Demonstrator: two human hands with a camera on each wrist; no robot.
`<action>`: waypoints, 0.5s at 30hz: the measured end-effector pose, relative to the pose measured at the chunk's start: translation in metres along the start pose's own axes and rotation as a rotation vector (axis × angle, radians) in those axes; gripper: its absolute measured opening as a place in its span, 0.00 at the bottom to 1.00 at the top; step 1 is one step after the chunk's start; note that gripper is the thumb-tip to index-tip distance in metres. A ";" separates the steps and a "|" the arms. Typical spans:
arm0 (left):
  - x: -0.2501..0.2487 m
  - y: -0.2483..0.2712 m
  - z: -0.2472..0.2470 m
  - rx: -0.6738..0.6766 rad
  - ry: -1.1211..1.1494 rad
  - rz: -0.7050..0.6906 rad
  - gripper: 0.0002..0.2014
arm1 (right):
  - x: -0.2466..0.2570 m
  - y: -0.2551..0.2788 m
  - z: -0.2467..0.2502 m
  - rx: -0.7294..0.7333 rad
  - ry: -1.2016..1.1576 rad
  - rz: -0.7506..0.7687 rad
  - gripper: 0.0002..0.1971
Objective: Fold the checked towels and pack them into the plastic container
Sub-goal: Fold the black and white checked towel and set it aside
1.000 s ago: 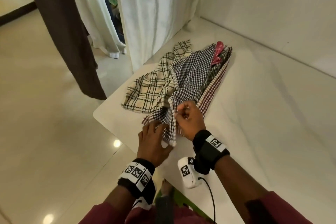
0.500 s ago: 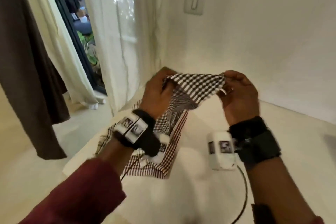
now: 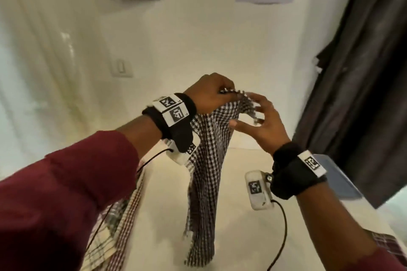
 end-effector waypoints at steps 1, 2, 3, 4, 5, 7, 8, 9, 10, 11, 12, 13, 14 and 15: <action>-0.004 -0.010 -0.006 0.019 -0.019 -0.005 0.17 | 0.003 -0.003 0.008 0.025 -0.039 0.024 0.37; -0.008 -0.019 -0.011 0.036 -0.033 -0.008 0.19 | 0.003 -0.006 0.016 0.047 -0.060 0.035 0.37; -0.010 -0.026 -0.015 0.050 -0.039 -0.006 0.21 | 0.004 -0.009 0.021 0.064 -0.037 0.039 0.38; -0.012 -0.034 -0.019 0.066 -0.042 -0.004 0.22 | 0.003 -0.014 0.028 0.069 0.020 0.046 0.35; -0.014 -0.042 -0.021 0.086 -0.044 -0.003 0.23 | 0.001 -0.020 0.035 0.057 0.088 0.059 0.29; -0.015 -0.053 -0.020 0.144 -0.071 -0.011 0.23 | 0.000 -0.033 0.052 0.007 0.171 0.104 0.12; -0.011 -0.056 -0.018 0.185 -0.089 -0.012 0.22 | -0.002 -0.040 0.060 -0.012 0.185 0.113 0.06; -0.004 -0.058 -0.014 0.232 -0.096 -0.009 0.21 | -0.005 -0.046 0.070 -0.029 0.207 0.107 0.04; 0.006 -0.059 -0.010 0.266 -0.097 -0.001 0.19 | -0.008 -0.052 0.080 -0.035 0.238 0.095 0.04; 0.020 -0.057 -0.005 0.278 -0.105 0.013 0.19 | -0.010 -0.057 0.088 -0.019 0.285 0.088 0.05; 0.035 -0.055 -0.001 0.285 -0.121 0.033 0.17 | -0.014 -0.060 0.095 0.014 0.331 0.070 0.06; 0.050 -0.052 0.001 0.296 -0.137 0.054 0.16 | -0.018 -0.061 0.101 0.059 0.363 0.032 0.08; 0.067 -0.050 0.002 0.313 -0.145 0.089 0.14 | -0.025 -0.063 0.104 0.107 0.392 -0.011 0.08; 0.082 -0.050 0.002 0.332 -0.160 0.127 0.11 | -0.033 -0.067 0.105 0.154 0.434 -0.052 0.08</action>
Point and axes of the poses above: each hand's wrist, its own y-axis away from the middle knuckle, its own z-axis out of the back of the hand, x = y × z, the point moved 5 cm from there along -y, towards the middle knuckle, and after that the axes turned 10 degrees about x, right-handed, at the moved point
